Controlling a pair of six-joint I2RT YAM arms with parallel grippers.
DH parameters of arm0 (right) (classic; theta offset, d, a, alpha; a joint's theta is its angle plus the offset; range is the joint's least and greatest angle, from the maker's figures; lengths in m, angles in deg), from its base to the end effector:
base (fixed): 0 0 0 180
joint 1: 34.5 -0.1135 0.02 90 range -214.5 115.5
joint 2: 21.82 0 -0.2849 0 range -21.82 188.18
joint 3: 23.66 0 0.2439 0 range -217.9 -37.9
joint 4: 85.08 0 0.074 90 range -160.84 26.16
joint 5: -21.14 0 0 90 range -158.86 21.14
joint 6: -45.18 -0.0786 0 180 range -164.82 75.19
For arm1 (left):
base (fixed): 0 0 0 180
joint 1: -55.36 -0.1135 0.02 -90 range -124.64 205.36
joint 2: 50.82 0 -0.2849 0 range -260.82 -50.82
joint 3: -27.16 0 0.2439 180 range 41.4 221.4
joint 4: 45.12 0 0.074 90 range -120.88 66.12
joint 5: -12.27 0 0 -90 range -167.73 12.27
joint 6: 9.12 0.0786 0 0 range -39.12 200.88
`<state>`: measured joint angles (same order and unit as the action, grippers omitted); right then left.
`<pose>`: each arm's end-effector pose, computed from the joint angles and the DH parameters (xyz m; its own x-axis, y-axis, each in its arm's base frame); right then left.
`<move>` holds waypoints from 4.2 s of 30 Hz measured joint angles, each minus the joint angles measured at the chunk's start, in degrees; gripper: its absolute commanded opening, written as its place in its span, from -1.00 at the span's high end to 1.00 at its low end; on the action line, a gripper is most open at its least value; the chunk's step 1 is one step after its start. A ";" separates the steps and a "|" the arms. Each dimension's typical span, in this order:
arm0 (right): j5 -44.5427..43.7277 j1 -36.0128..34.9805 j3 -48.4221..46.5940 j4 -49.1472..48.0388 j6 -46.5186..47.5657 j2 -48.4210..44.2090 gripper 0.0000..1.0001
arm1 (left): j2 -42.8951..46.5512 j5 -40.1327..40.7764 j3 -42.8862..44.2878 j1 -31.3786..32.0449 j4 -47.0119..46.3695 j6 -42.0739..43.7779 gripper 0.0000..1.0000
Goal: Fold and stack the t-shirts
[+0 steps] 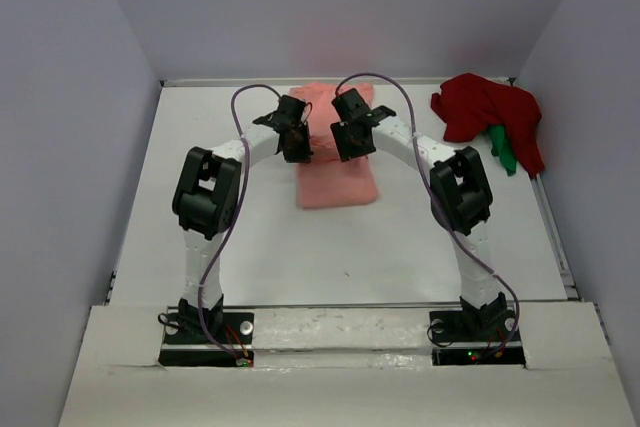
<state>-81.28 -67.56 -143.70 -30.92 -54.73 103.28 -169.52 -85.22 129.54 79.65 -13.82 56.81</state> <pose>0.4316 0.2607 0.1956 -0.7851 -0.3105 -0.5359 -0.3100 0.9461 -0.0940 0.4454 -0.2123 0.1826 -0.8138 -0.0764 -0.5762 0.1709 0.9161 -0.3628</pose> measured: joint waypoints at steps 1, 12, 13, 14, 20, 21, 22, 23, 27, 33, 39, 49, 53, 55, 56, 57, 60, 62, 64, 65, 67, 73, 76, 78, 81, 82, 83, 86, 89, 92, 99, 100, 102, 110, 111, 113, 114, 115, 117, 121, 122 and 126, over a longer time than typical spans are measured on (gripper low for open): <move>-0.07 0.48 -2.25 0.92 0.48 0.92 -0.07 | 0.24 0.00 -0.50 0.00 -0.04 -0.09 1.00; -1.51 5.35 -11.65 2.86 3.28 2.60 0.05 | 0.42 0.02 -1.25 0.00 -0.31 -0.28 1.00; -1.18 5.75 -11.65 3.19 3.45 2.60 0.05 | 0.42 0.04 -1.22 0.00 -0.35 -0.28 1.00; -0.55 6.10 -11.65 3.37 3.61 2.60 0.06 | 0.42 0.07 -1.22 0.00 -0.33 -0.31 1.00; 1.77 7.21 -11.63 3.15 4.11 3.30 0.08 | 0.35 0.22 -0.48 -0.02 -0.02 -0.39 1.00; 1.90 7.23 -11.63 3.13 4.15 3.61 0.10 | 0.31 0.22 -0.02 -0.02 0.20 -0.39 1.00; 2.12 7.21 -11.63 3.10 4.24 3.96 0.10 | 0.26 0.22 0.37 -0.04 0.24 -0.39 1.00; 2.43 7.21 -11.63 3.13 4.35 4.50 0.10 | 0.26 0.22 0.76 -0.07 0.24 -0.39 1.00; 3.50 7.21 -11.91 3.13 4.55 6.62 0.11 | 0.26 0.20 1.40 -0.48 0.15 -0.46 1.00; 5.01 7.21 -12.59 3.30 4.57 8.35 0.14 | -0.42 0.22 1.64 -0.79 0.20 -0.66 1.00; 6.49 7.21 -14.51 3.21 4.59 9.33 0.15 | -1.49 0.24 1.64 -0.83 0.24 -0.83 1.00; 8.50 7.21 -15.34 3.30 4.59 11.98 0.17 | -1.57 0.24 1.64 -0.83 -0.17 -1.07 1.00; 8.83 7.21 -15.47 3.43 4.57 12.35 0.17 | -1.60 0.24 1.64 -0.83 -0.20 -1.07 1.00; 8.83 7.21 -15.72 3.45 4.57 12.44 0.17 | -1.68 0.22 1.64 -0.83 -0.28 -1.07 1.00; 8.81 7.13 -15.98 3.61 4.57 12.44 0.17 | -1.84 0.20 1.64 -0.83 -0.42 -1.07 1.00; 8.61 7.13 -16.11 3.61 4.57 12.44 0.16 | -2.14 0.15 1.64 -0.83 -0.66 -1.07 1.00; 7.89 7.10 -16.41 3.61 4.59 12.44 0.16 | -2.78 0.00 1.64 -0.83 -0.83 -1.07 1.00; 7.39 6.99 -16.41 3.65 4.61 12.44 0.16 | -3.15 -0.04 1.64 -0.83 -0.98 -1.07 1.00; 6.84 6.82 -16.41 3.78 4.63 12.44 0.16 | -3.23 -0.04 1.64 -0.83 -1.01 -1.07 1.00; 6.64 6.71 -16.41 3.85 4.72 12.44 0.16 | -3.23 -0.04 1.64 -0.83 -1.01 -1.09 1.00; 6.38 6.54 -16.68 4.28 4.83 12.44 0.16 | -3.23 -0.04 1.64 -0.83 -1.03 -1.09 1.00; 4.94 6.01 -18.91 5.49 5.25 12.44 0.15 | -3.26 -0.04 1.64 -0.83 -1.03 -1.07 1.00; 4.44 5.68 -20.15 6.08 5.29 12.44 0.15 | -3.26 -0.09 1.64 -0.83 -1.07 -1.09 1.00; 4.31 5.55 -21.14 6.58 5.46 12.44 0.15 | -3.26 -0.11 1.64 -0.83 -1.07 -1.07 1.00; 4.28 5.49 -22.03 6.71 5.64 12.44 0.16 | -3.26 -0.15 1.64 -0.83 -1.09 -1.09 1.00; 4.28 5.42 -22.10 6.78 5.64 12.44 0.16 | -3.26 -0.17 1.64 -0.83 -1.09 -1.09 1.00; 4.28 5.31 -22.10 6.84 5.64 12.44 0.16 | -3.26 -0.20 1.64 -0.83 -1.09 -1.07 1.00; 4.28 5.31 -22.10 7.41 5.64 12.50 0.16 | -3.26 -0.24 1.64 -0.83 -1.09 -1.07 1.00; 4.28 5.31 -22.10 7.61 5.64 12.63 0.16 | -3.26 -0.24 1.64 -0.85 -1.09 -1.07 1.00; 4.31 5.31 -22.10 7.65 5.64 12.72 0.16 | -3.26 -0.26 1.64 -0.85 -1.09 -1.07 1.00; 4.31 5.20 -22.10 7.67 5.64 12.74 0.15 | -3.30 -0.48 1.64 -0.85 -1.20 -1.07 1.00; 4.31 5.18 -22.23 7.76 5.64 12.81 0.15 | -3.30 -0.50 1.64 -0.85 -1.20 -1.07 1.00; 4.33 5.09 -22.80 7.82 5.64 13.09 0.15 | -3.30 -0.50 1.64 -0.85 -1.20 -1.07 1.00; 4.85 4.85 -23.12 7.76 5.60 14.19 0.16 | -3.30 -0.52 1.64 -0.92 -1.20 -1.07 1.00; 4.92 4.85 -23.10 7.78 5.60 14.49 0.16 | -3.30 -0.55 1.64 -0.94 -1.20 -1.07 1.00; 4.92 4.85 -23.08 7.76 5.62 15.04 0.16 | -3.30 -0.57 1.64 -1.05 -1.20 -1.05 1.00; 4.92 4.85 -23.04 7.76 5.62 15.23 0.16 | -3.30 -0.57 1.64 -1.05 -1.20 -1.05 1.00; 4.92 4.85 -22.93 7.76 5.62 15.39 0.16 | -3.30 -0.59 1.64 -1.05 -1.20 -1.05 1.00; 4.94 4.85 -22.80 7.72 5.62 15.58 0.16 | -3.30 -0.63 1.64 -1.05 -1.20 -1.05 1.00; 4.92 4.85 -22.75 7.63 5.57 15.63 0.18 | -3.30 -0.66 1.64 -1.16 -1.18 -1.05 1.00; 4.92 4.85 -22.75 7.63 5.57 15.63 0.26 | -3.30 -0.66 1.64 -1.16 -1.18 -1.05 1.00; 4.48 4.85 -22.75 7.63 5.14 15.69 0.64 | -3.30 -0.66 1.64 -1.16 -1.18 -1.05 1.00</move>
<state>-76.80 -62.71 -166.45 -23.29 -49.59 118.97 -172.82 -85.88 131.18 78.49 -15.00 55.76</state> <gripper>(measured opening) 0.324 0.014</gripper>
